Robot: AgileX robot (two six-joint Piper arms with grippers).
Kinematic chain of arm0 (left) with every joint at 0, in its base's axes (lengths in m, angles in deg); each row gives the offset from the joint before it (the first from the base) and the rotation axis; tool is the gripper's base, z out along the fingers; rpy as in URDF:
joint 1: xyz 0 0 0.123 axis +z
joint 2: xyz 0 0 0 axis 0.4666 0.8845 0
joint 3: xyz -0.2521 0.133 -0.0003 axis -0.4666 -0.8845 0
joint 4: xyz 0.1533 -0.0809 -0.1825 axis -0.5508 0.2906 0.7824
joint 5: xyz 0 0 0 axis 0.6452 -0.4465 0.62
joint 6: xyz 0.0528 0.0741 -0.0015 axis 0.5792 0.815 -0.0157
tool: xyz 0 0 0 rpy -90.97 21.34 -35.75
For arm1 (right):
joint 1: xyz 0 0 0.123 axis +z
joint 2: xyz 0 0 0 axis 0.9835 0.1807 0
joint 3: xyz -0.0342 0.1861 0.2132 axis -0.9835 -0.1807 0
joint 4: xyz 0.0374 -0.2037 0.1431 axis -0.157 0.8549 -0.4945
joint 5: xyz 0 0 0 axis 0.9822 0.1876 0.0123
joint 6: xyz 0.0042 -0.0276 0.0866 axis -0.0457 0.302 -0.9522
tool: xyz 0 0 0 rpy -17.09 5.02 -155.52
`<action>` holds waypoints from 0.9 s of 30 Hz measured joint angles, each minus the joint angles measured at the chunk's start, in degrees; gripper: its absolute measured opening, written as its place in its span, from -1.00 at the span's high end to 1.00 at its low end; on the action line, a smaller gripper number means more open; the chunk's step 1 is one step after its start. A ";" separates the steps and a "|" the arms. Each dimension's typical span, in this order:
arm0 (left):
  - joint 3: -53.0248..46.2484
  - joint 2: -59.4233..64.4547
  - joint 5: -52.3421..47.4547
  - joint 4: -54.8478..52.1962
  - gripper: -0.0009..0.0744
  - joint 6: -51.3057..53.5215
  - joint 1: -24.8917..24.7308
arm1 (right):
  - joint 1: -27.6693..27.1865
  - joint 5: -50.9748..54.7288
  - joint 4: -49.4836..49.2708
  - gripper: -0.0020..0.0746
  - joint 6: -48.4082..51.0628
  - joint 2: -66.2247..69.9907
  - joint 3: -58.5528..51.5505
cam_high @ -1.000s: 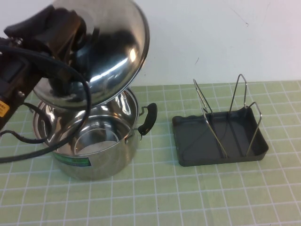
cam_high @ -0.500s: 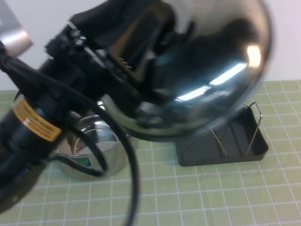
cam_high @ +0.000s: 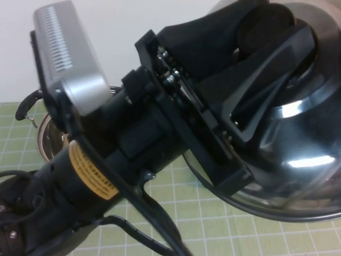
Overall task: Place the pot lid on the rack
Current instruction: Hand over the pot lid
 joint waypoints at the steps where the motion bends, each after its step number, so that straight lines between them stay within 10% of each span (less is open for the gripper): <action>1: 0.00 0.10 -0.09 0.00 0.10 0.00 0.00 | 0.00 0.11 -0.04 -0.57 -0.08 0.24 0.11; 10: 0.00 3.45 0.05 0.00 0.10 -0.51 -0.53 | 0.00 0.58 -0.04 -0.35 -0.22 2.62 0.11; 18: 0.09 6.59 0.04 -0.72 0.10 -0.90 -1.63 | 0.00 1.55 -1.70 0.54 1.78 5.93 0.22; 22: 0.09 6.98 -0.51 -1.10 0.10 -3.01 -1.63 | 0.00 2.36 -1.91 0.59 4.03 5.93 0.22; 27: 0.09 6.98 -2.62 -1.98 -0.46 -7.36 -1.63 | 0.00 1.42 -1.77 0.75 5.66 5.93 0.22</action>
